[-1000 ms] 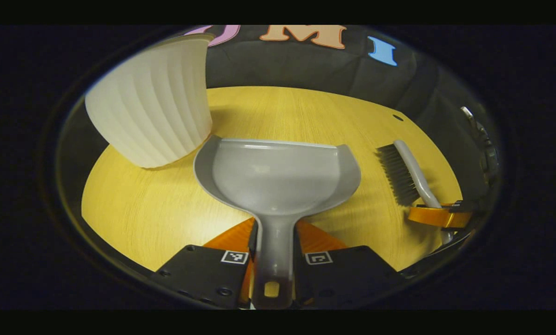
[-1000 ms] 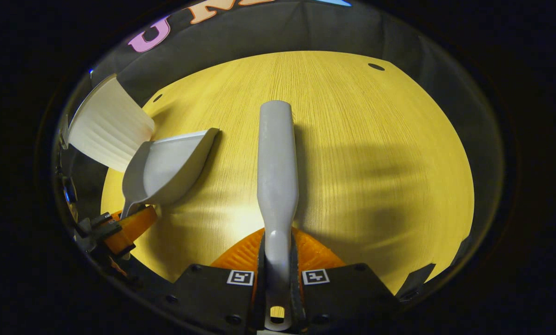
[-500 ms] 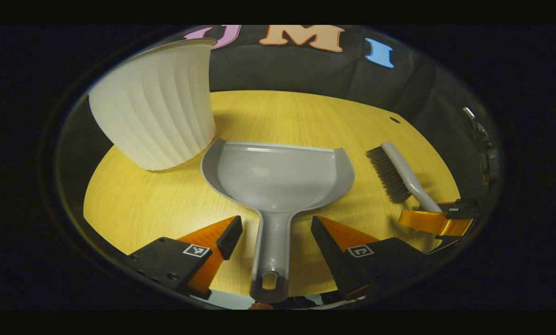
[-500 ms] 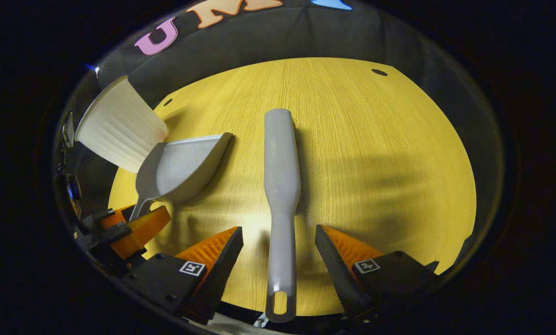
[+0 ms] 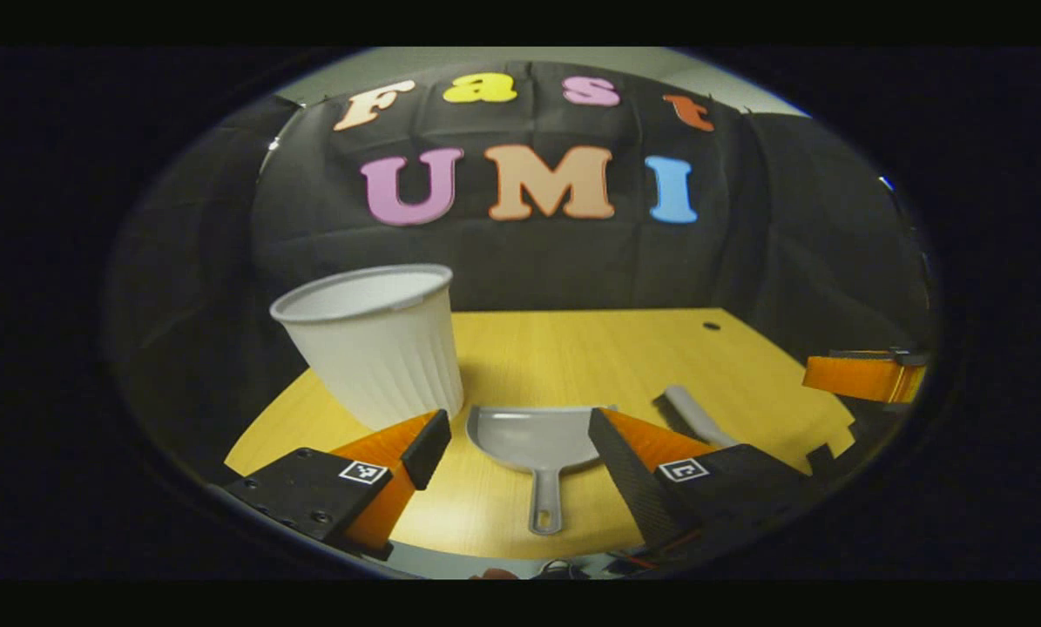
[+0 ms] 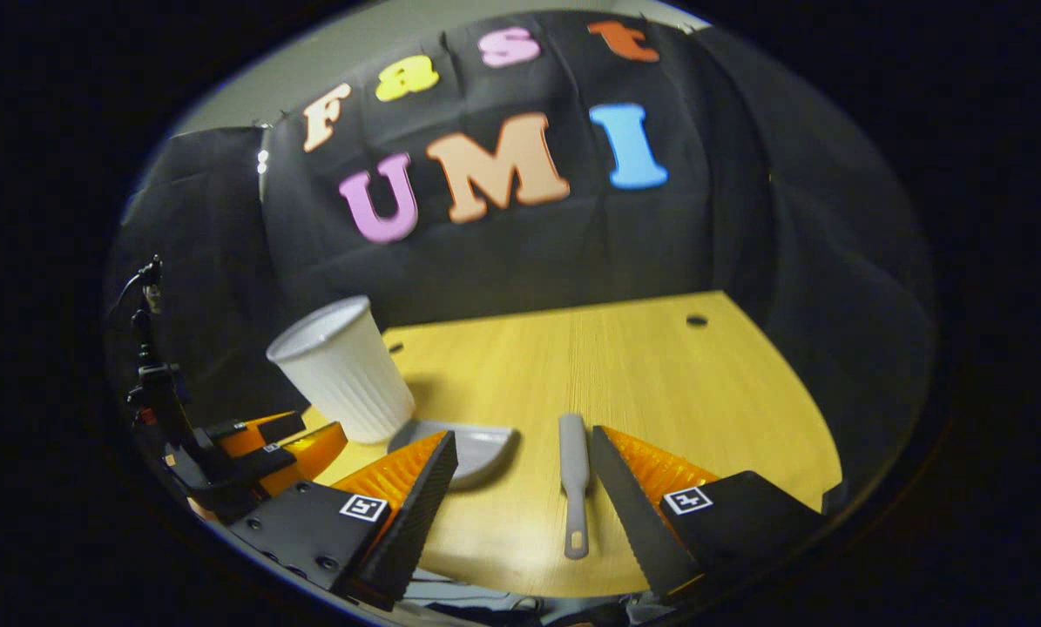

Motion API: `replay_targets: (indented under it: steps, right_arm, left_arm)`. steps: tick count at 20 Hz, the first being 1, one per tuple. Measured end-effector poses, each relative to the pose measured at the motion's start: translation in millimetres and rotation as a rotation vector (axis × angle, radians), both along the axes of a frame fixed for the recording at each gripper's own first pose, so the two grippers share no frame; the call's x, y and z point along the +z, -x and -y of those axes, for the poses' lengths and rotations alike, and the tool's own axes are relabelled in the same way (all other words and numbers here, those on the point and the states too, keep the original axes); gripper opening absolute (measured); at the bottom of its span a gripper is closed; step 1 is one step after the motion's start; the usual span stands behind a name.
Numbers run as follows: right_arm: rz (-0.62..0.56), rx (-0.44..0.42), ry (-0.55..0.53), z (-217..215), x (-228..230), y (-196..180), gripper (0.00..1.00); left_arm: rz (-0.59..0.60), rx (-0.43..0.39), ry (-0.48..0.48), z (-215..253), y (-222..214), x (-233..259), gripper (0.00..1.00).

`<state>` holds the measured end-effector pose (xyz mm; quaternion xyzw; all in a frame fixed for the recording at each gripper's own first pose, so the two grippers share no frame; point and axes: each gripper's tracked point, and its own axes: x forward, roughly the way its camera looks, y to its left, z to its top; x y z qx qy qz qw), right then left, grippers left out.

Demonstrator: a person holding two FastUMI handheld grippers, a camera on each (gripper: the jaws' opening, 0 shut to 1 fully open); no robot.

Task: Pick up the small broom and dustpan from the desktop, sweep the trash into the dustpan with the broom, and then empty the trash into the garbage bin.

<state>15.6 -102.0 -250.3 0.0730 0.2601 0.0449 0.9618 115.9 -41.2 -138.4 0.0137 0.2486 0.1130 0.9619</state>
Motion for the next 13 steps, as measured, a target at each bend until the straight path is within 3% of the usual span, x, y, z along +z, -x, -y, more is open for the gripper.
replay_targets:
  steps: [3, 6, 10, 13]
  right_arm:
    - [0.236, -0.018, 0.131, -2.2, 67.1, 15.5, 0.98]
    - [0.395, -0.008, 0.208, -10.3, 85.6, 25.3, 0.98]
    - [0.477, 0.011, 0.203, -8.0, 104.2, 36.8, 0.99]
    - [0.510, -0.002, 0.186, -8.1, 110.1, 40.0, 0.99]
  left_arm:
    - [0.128, -0.037, -0.026, 8.8, 10.5, 48.1, 0.97]
    - [0.307, -0.040, -0.110, 11.6, 20.8, 120.2, 0.96]
    - [0.503, -0.071, -0.222, 8.9, 17.8, 177.5, 0.96]
    - [0.557, -0.081, -0.258, 6.8, 20.5, 192.6, 0.94]
